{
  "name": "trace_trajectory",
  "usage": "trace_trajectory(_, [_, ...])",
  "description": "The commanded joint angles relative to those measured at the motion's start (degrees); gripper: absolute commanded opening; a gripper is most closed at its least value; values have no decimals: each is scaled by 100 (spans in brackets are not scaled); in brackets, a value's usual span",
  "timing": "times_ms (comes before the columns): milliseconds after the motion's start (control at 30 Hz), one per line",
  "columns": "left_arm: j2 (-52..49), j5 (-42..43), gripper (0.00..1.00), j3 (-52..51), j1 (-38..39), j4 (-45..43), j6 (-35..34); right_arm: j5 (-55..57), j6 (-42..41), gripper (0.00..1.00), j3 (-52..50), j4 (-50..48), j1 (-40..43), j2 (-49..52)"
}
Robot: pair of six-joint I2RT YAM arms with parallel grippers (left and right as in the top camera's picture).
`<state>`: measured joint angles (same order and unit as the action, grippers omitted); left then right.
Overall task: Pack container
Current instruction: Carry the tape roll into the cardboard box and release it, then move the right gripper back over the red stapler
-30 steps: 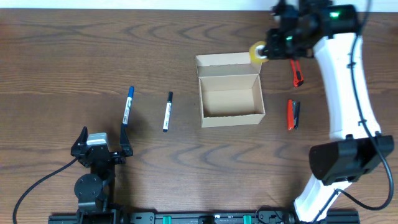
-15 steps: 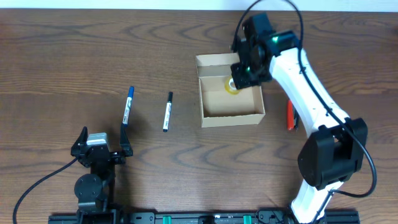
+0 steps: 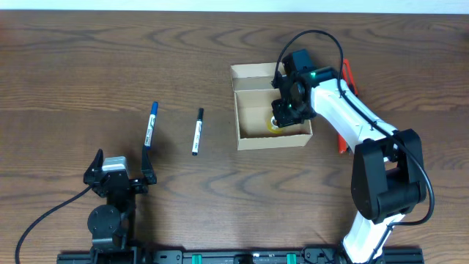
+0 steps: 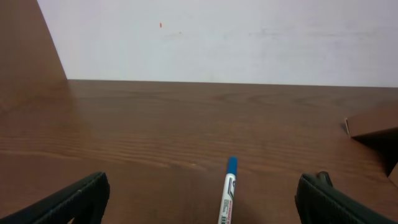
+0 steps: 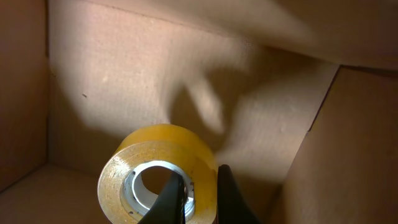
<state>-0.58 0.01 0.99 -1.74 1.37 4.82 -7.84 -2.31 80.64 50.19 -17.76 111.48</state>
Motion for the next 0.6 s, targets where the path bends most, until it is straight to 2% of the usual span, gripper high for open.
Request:
trace_trajectory(0, [37,96,95,-74,-22,302,79,35,72,2,-33,-59,-33,-37])
trace_trajectory(133, [37,96,95,-74,-22,302,79,35,70,20,-33,-92,-33,-37])
trace_trajectory(167, [37,96,95,-74,-22,302,79,35,72,28,-33,-96,-33,-37])
trace_trajectory(233, [37,96,95,-74,-22,302,79,35,118,35,-31,-118,-33,-37])
trace_trajectory(567, [37,96,95,-74,-22,302,79,28,111,38,363,136,-33,-37])
